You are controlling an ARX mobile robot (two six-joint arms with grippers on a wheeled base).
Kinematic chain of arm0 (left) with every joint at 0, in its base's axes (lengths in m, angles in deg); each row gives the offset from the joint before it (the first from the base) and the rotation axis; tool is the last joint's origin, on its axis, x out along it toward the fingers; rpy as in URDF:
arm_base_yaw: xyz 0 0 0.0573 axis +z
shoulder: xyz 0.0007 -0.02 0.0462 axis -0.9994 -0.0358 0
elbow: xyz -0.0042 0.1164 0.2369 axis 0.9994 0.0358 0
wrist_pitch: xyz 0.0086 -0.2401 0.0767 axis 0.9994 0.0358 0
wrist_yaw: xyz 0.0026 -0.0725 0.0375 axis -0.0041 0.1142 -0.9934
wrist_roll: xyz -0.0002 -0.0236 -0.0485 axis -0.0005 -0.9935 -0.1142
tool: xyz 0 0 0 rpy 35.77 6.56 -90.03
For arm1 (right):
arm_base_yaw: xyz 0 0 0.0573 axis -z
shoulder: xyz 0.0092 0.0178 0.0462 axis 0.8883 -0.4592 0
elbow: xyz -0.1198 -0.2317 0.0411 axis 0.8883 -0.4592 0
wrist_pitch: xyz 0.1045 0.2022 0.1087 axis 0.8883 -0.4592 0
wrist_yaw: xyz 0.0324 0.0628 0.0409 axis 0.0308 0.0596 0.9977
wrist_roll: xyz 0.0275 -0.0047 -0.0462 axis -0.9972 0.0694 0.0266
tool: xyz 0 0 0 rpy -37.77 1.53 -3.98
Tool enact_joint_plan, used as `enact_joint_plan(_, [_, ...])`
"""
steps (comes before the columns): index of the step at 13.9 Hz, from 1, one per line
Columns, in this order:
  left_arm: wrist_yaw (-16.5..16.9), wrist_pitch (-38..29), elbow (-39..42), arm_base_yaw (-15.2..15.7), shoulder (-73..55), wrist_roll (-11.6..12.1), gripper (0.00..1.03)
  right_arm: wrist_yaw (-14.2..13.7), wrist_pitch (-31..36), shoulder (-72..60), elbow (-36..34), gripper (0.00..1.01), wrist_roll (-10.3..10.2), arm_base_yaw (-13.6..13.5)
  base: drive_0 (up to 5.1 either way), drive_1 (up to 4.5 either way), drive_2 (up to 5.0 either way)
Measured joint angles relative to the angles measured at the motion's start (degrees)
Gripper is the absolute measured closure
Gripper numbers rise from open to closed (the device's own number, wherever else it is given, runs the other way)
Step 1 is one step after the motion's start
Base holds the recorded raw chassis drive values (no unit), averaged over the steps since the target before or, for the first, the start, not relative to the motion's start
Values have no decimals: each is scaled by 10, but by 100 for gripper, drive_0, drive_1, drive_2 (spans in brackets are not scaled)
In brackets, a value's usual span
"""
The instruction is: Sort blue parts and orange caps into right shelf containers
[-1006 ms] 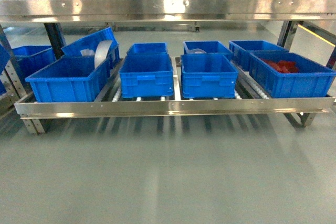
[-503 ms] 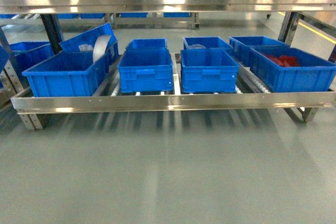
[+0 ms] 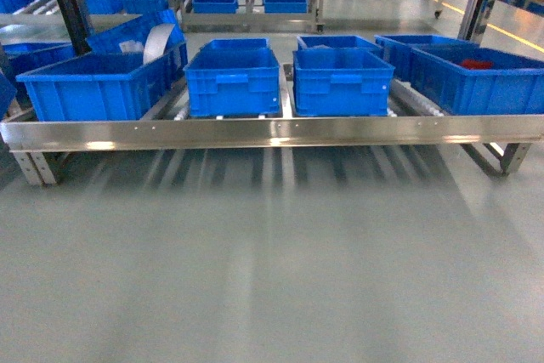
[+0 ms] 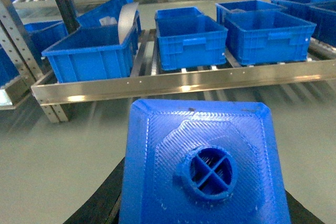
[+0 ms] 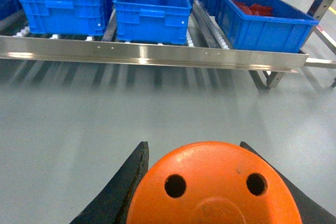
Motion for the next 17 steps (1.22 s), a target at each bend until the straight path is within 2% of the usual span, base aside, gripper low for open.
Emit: enact_joint_plan(17, [0, 1, 0, 0, 0, 0, 59, 0, -1, -1, 0, 58, 0, 0, 0, 0, 0])
